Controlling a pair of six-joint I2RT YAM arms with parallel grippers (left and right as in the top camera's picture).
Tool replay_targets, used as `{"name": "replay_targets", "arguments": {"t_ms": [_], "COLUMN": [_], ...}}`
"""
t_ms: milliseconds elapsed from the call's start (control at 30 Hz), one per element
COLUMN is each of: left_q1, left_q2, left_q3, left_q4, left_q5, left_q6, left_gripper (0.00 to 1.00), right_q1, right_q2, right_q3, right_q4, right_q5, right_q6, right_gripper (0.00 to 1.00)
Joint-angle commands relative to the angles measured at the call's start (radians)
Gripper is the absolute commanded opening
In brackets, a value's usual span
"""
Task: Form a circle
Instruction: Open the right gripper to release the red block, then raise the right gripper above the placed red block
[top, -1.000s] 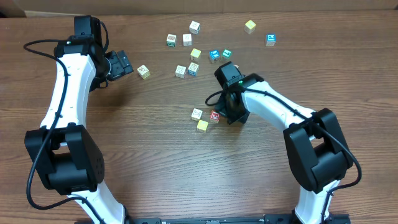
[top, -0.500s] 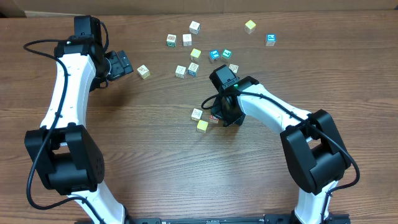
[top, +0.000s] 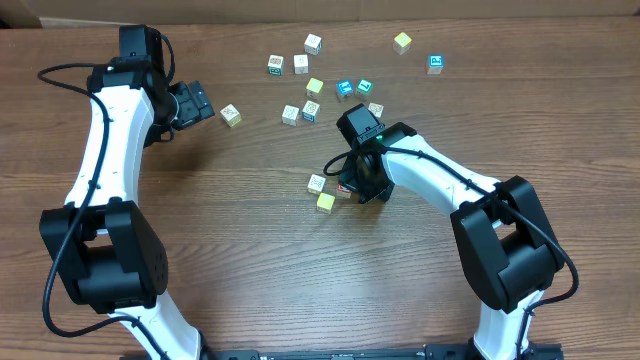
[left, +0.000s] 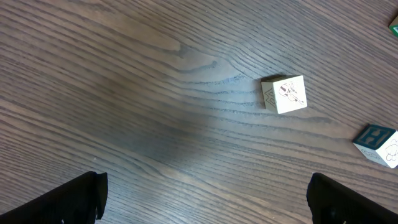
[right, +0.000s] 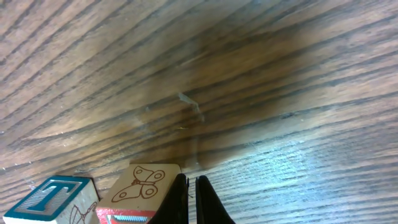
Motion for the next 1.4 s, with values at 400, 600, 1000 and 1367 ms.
{"name": "replay_targets", "arguments": {"t_ms": [400,600,1000,1367], "left_q1": [-0.002,-0.002,-0.002,-0.002], "left_q2": [0.008,0.008,0.008,0.008], "left_q3": [0.016,0.016,0.016,0.016], "left_q4": [0.002,0.002,0.002,0.002], "left_q5": [0.007,0.007,0.007,0.007], "left_q6": [-0.009,-0.009,-0.009,-0.009], "left_gripper": [1.00,1.00,0.99,1.00], "right_q1": [0.005,0.007,0.023,0.037], "right_q2": [0.008,0.008,0.008,0.008], "right_q3": [-0.005,-0.005,-0.005,-0.005], "right_q4": [-0.008,0.006,-0.009,-0.005], "right_q5": [-0.004,-0.003,-0.019,-0.018], "right_q6": [0.001,0.001,0.001,0.001], "right_gripper": [0.04,0.04,0.04,0.04]}}
